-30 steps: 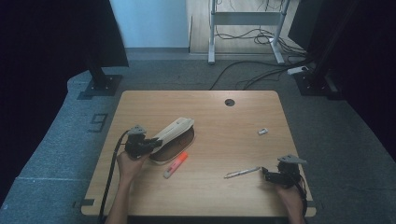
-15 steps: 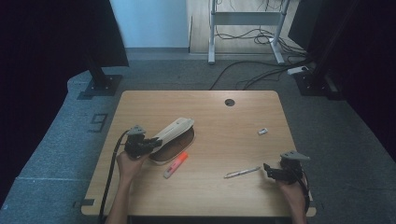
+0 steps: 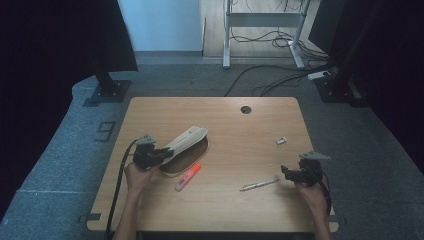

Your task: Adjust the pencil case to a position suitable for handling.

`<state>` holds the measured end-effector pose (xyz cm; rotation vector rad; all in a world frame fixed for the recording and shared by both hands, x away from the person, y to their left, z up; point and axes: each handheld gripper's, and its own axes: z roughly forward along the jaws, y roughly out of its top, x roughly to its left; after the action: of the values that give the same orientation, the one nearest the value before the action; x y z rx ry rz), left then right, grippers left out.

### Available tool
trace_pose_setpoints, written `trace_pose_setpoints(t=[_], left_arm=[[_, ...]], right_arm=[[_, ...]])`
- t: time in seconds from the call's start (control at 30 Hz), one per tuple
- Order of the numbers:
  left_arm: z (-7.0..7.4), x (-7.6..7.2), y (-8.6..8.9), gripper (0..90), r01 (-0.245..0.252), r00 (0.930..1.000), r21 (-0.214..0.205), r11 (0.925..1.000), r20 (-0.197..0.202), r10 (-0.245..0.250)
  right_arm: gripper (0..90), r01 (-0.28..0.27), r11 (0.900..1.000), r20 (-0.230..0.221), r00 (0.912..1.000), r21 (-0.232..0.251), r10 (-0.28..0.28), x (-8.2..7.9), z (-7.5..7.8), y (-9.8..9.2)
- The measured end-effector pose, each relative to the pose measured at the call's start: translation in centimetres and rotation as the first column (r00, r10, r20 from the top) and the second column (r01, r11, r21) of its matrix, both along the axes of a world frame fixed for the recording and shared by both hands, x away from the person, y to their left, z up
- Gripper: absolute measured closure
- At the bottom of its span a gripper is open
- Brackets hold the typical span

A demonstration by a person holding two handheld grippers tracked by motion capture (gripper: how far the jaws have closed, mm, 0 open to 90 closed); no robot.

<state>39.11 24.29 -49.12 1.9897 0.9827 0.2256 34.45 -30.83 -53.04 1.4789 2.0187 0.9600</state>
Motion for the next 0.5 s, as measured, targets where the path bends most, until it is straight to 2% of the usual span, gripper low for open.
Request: trace_pose_setpoints(t=[0.13, 0.27, 0.5], left_arm=[[0.0, 0.0, 0.0, 77.6, 0.001, 1.0000, 0.000, 1.0000, 0.001, -0.001], [0.0, 0.0, 0.0, 77.5, 0.003, 1.0000, -0.002, 1.0000, 0.001, -0.003], [0.0, 0.0, 0.0, 77.5, 0.005, 1.0000, -0.001, 1.0000, 0.002, -0.005]], right_arm=[[11.3, -0.015, 0.9999, 0.004, 0.9999, -0.005, 0.015, 0.9, 0.4, 0.2], [11.1, -0.034, 0.9989, -0.004, 0.9994, -0.031, 0.034, 2.0, 0.6, 0.3], [12.6, -0.044, 0.9985, -0.012, 0.9990, -0.034, 0.044, 3.8, 0.8, 0.4]])
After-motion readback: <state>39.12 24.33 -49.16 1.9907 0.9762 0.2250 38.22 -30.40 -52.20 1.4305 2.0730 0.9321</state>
